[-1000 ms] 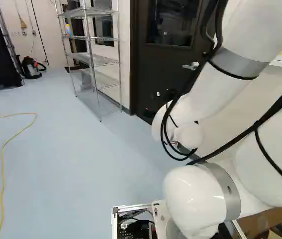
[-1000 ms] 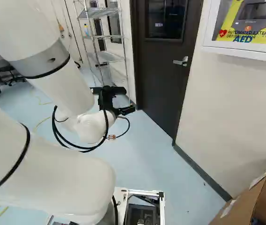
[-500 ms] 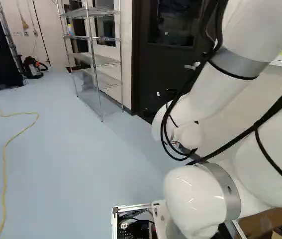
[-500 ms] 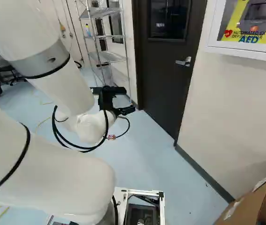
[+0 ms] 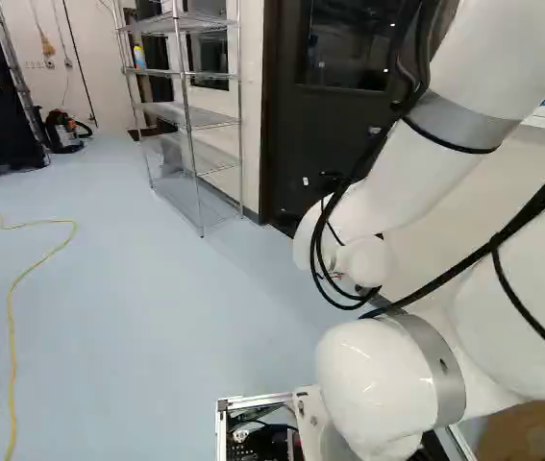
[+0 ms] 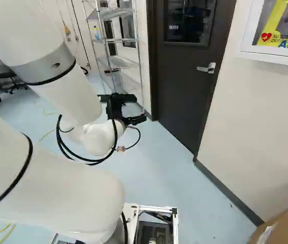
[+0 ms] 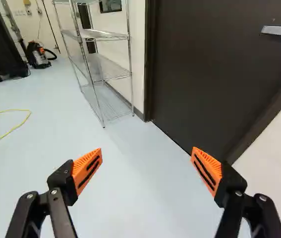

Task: Open the door and move inside

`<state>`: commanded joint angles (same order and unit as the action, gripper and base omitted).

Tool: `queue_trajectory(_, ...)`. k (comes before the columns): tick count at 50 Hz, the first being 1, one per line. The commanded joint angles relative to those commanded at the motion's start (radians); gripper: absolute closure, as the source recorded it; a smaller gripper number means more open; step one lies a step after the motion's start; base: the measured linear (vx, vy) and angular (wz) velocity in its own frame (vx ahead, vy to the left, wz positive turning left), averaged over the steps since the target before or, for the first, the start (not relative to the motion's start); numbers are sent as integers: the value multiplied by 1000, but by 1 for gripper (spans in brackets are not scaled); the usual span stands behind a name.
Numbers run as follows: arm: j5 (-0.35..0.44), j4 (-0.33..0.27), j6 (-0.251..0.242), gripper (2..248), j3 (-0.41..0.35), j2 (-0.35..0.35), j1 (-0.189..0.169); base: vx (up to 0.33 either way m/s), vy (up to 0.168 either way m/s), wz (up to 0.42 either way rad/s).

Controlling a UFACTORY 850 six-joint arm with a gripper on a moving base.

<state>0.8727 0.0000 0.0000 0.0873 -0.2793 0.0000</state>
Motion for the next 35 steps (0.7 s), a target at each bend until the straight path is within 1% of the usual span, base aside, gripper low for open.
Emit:
queue_trajectory(11, 0, 0, 0, 3, 0, 0, 0, 99, 134, -22)
queue_trajectory(17, 0, 0, 0, 3, 0, 0, 0, 115, 123, -150)
queue_trajectory(35, 0, 0, 0, 3, 0, 0, 0, 117, 80, -289)
